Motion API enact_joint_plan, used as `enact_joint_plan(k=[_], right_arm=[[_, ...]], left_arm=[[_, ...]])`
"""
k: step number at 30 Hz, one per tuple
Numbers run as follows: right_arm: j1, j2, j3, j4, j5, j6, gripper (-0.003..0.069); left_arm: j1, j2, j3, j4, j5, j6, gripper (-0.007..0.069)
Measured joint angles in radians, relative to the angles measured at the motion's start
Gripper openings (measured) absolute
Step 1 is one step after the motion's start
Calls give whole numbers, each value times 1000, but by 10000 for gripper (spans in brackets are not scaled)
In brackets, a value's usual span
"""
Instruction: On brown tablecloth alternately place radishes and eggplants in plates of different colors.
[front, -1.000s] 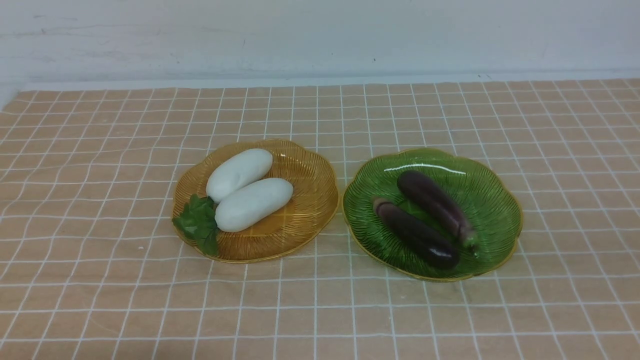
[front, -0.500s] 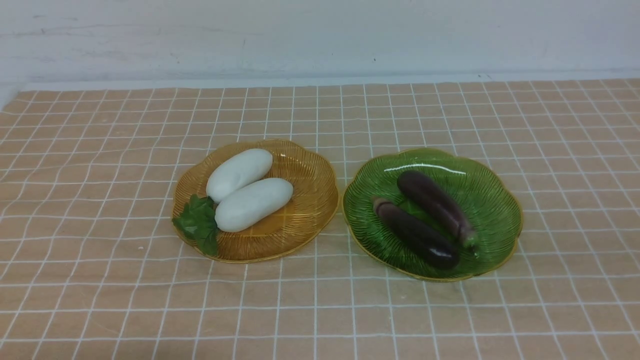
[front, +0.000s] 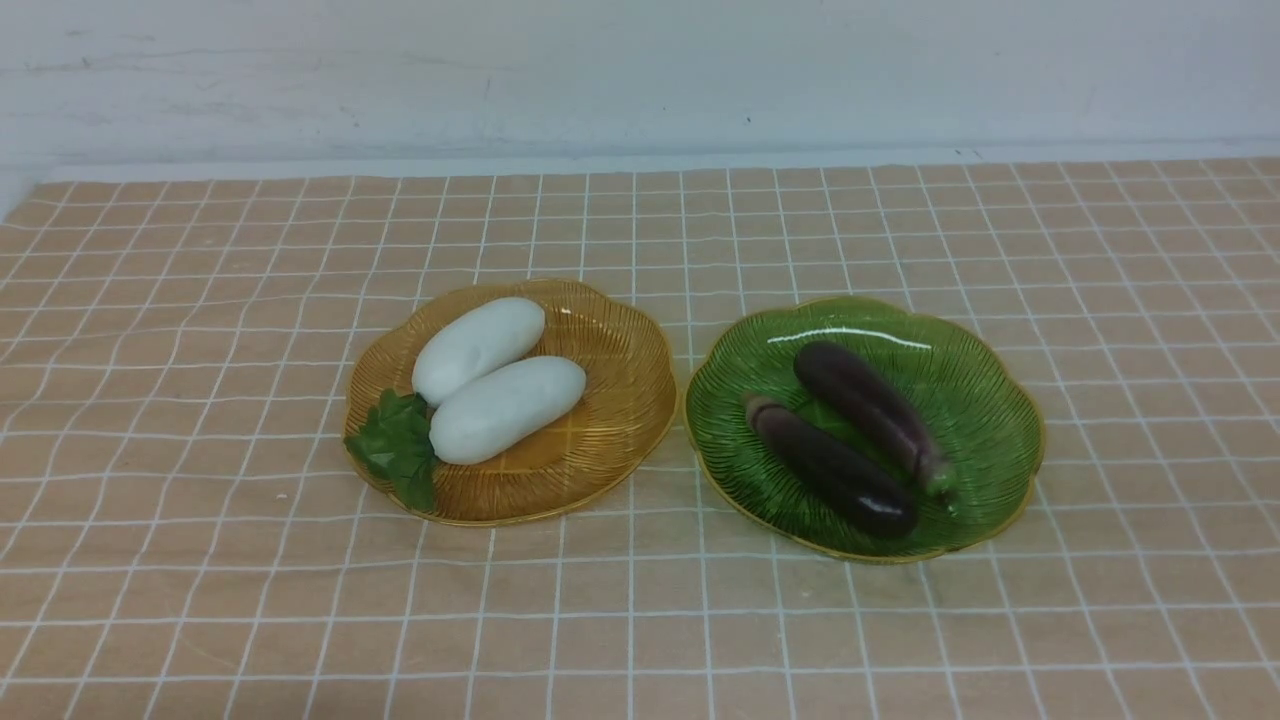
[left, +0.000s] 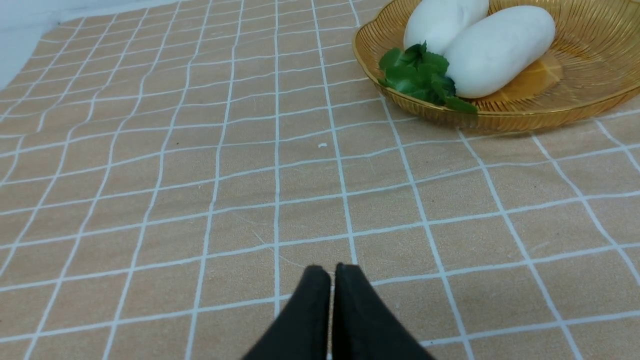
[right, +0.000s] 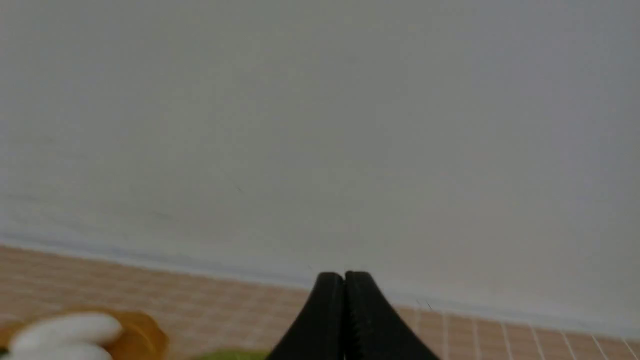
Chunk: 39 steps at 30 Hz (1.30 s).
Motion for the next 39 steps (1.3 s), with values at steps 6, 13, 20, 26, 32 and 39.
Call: enact_joint_plan(k=[6,13,20,26,32,39], right_arm=[[-125,-61,237,-3,2,0,-15],[-190,-120,372,-3,5,2,-15],[-191,-120,372,-3,4,3,-15],[-191,-120,373,-3,3,3,-15],[-191,-120,373,-3,2,3,-15],[-191,-120,373,-3,2,3,-15]], left_arm=[[0,0,0,0,0,0,-3],[0,0,0,0,-2,1,-3],[0,0,0,0,-2,1,-3],[0,0,0,0,-2,1,-3],[0,0,0,0,-2,1,-3],[0,0,0,0,-2,2,-3]])
